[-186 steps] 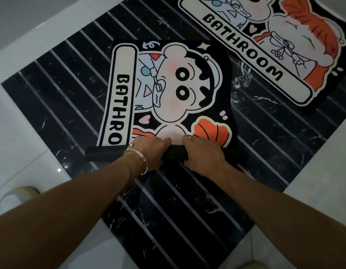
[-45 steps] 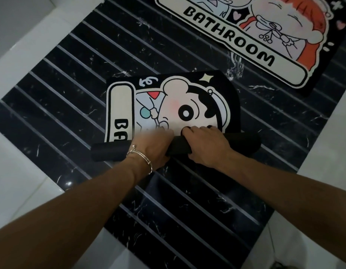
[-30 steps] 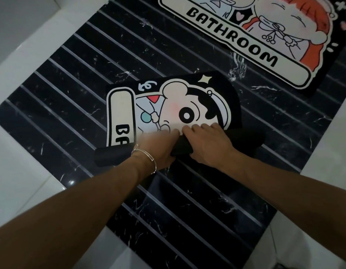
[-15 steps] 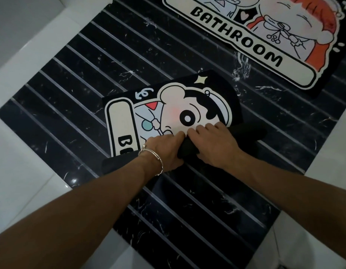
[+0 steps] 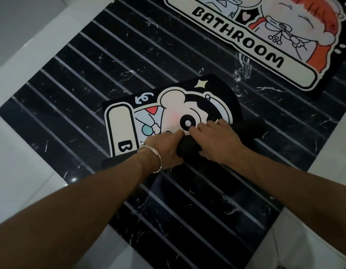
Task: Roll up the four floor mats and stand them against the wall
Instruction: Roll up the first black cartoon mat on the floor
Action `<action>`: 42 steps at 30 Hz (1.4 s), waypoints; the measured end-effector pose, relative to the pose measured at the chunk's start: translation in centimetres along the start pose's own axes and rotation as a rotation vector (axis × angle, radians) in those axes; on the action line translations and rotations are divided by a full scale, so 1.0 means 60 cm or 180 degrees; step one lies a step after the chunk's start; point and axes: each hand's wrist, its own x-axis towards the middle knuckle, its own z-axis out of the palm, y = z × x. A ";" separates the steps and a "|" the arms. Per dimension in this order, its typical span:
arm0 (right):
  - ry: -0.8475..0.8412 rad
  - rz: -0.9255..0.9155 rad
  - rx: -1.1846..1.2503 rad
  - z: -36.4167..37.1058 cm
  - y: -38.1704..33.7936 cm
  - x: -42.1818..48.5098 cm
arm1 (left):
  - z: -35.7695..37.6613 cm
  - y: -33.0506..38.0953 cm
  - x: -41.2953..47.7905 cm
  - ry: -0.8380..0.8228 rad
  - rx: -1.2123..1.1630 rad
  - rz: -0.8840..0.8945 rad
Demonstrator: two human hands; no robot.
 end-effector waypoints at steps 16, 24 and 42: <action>-0.0084 -0.0148 0.0001 -0.002 0.015 0.008 | 0.012 0.015 -0.003 0.0360 0.0256 -0.0226; -0.0401 -0.0313 0.0409 -0.012 0.028 0.012 | 0.019 0.025 -0.006 0.0345 0.0333 -0.0197; -0.0596 0.0070 0.0597 -0.004 0.015 0.009 | 0.015 0.017 -0.010 0.0233 0.0458 -0.0203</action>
